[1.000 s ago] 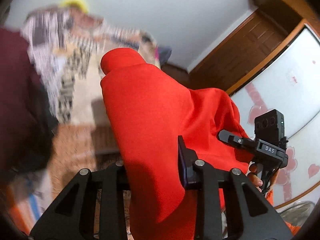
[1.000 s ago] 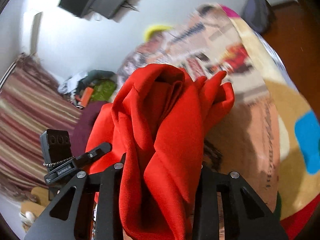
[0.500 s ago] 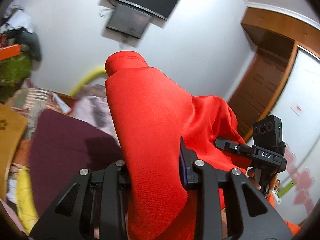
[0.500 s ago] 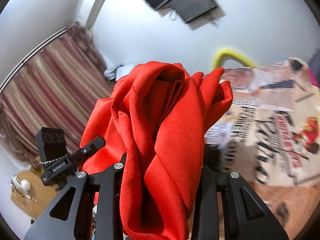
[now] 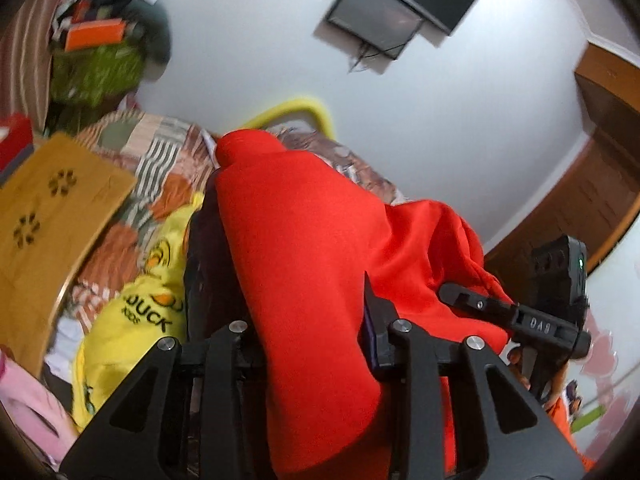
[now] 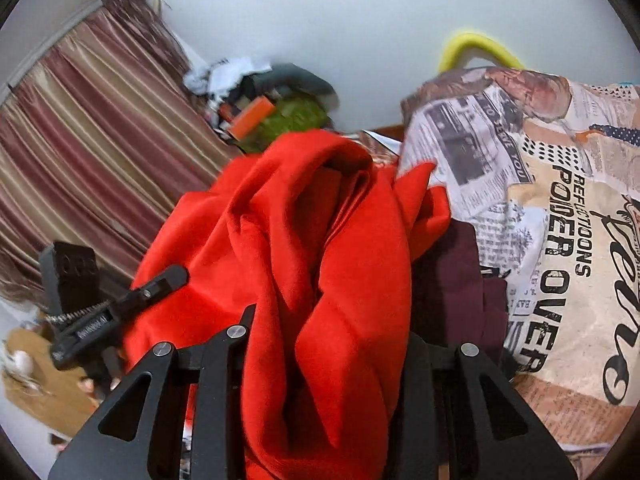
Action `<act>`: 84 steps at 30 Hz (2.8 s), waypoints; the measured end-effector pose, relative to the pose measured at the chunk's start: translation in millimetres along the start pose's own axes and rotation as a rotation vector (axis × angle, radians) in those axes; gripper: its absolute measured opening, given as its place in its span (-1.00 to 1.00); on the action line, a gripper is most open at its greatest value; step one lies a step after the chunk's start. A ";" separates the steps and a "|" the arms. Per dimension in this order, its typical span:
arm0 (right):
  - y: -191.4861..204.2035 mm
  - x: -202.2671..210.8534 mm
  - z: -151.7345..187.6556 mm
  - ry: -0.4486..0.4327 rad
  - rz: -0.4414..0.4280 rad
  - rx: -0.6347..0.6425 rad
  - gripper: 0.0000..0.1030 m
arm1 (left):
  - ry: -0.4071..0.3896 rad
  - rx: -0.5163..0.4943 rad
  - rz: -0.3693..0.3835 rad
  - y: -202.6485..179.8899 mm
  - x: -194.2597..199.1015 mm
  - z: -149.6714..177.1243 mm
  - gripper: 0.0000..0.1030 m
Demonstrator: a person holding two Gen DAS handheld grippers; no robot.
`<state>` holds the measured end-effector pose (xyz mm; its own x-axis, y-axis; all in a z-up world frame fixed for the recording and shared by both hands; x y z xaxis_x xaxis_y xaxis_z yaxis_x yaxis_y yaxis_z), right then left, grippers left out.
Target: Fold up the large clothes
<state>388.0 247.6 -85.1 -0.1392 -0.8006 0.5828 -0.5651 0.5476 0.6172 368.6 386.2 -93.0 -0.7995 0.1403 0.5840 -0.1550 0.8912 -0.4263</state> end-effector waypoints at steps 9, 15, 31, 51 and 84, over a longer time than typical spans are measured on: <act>-5.0 17.1 5.7 -0.105 0.212 0.122 -0.35 | -0.011 -0.199 -0.204 -16.8 3.0 11.7 0.36; -6.8 55.3 1.7 -0.254 0.460 0.233 -0.13 | 0.017 -0.268 -0.354 -21.0 4.8 17.5 0.46; 60.9 140.4 33.9 -0.359 0.297 0.348 -0.13 | -0.179 -0.390 -0.425 -97.4 110.4 23.9 0.45; 149.4 253.7 110.1 -0.655 0.127 0.472 0.30 | -0.576 -0.429 -0.318 -223.2 264.5 108.1 0.46; 144.9 265.0 138.9 -0.756 0.237 0.444 1.00 | -0.636 -0.384 -0.407 -233.1 282.6 147.5 0.96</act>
<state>156.2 81.0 85.3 -0.6998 -0.7110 0.0697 -0.6934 0.6995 0.1730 93.2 154.5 69.5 -0.9162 -0.3899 0.0922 -0.3853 0.9205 0.0645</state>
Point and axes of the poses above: each gripper's, at about its wrist camera, not at the fingertips, and x roughly against the way its jaws point, y to its left, z to its underside, the point moved 7 cm from there along -x, roughly the way its jaws point, and after that the axes turned 6 degrees about -x, right-handed, at the moved point
